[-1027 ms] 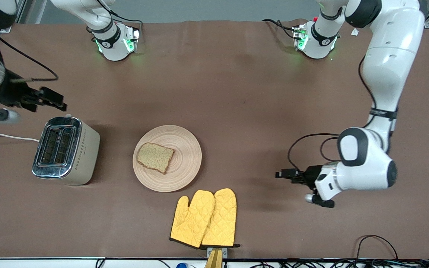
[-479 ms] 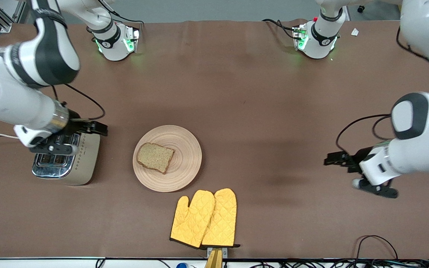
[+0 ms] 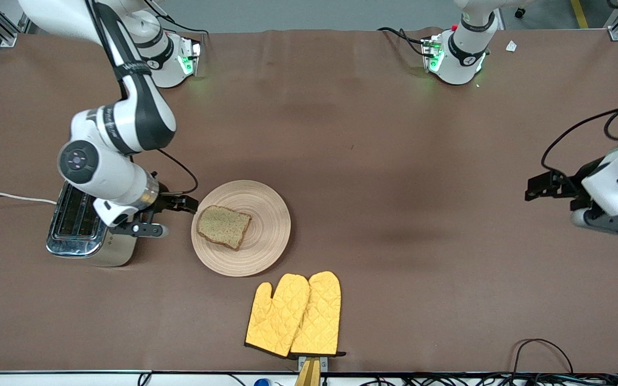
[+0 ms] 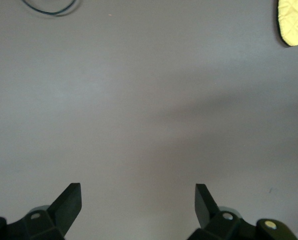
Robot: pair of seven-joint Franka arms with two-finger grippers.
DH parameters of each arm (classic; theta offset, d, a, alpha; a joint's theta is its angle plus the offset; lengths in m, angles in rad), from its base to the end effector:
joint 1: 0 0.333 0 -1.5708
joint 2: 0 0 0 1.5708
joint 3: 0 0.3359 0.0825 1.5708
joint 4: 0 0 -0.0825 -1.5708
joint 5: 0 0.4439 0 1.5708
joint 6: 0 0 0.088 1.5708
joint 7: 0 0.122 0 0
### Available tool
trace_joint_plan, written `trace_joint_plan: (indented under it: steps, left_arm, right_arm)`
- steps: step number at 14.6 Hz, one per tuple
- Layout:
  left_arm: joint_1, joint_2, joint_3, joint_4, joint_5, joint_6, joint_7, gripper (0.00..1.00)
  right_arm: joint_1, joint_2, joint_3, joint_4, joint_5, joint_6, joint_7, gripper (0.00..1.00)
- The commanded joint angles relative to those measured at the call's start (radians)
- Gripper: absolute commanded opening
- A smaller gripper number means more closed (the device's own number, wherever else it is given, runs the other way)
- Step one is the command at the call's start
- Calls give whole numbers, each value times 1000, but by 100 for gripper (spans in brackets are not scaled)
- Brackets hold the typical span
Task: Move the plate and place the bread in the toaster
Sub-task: 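Lower the right gripper onto the bread slice on the plate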
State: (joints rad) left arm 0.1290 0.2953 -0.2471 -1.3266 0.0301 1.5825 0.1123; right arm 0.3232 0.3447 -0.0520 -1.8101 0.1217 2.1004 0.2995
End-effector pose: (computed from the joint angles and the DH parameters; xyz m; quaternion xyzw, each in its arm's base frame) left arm 0.7035 -0.0555 0.5699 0.9935 -0.1107 -0.0154 0.0206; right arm 0.6608 0.1933 0.3193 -0.9977 0.0450 0.0377 0.0336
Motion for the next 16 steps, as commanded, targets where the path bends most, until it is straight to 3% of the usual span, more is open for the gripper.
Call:
trace_joint_plan:
  steps: [1,3,5,10,16]
  left_arm:
    - [1,-134,-9,-138,30,17,-54,100]
    - [1,-189,-11,-204,34,62,-54,100]
    - [1,-228,-14,-268,39,99,-54,100]
    - [3,-231,-11,-255,37,94,-36,100]
    - [11,-225,0,-220,37,93,-19,100]
  right_arm:
    - [22,40,-9,-17,19,26,76,100]
    - [42,60,-9,-29,19,52,121,100]
    - [63,60,-9,-116,19,186,151,100]
    - [93,85,-11,-146,16,256,260,96]
    - [74,109,-15,-138,7,257,268,74]
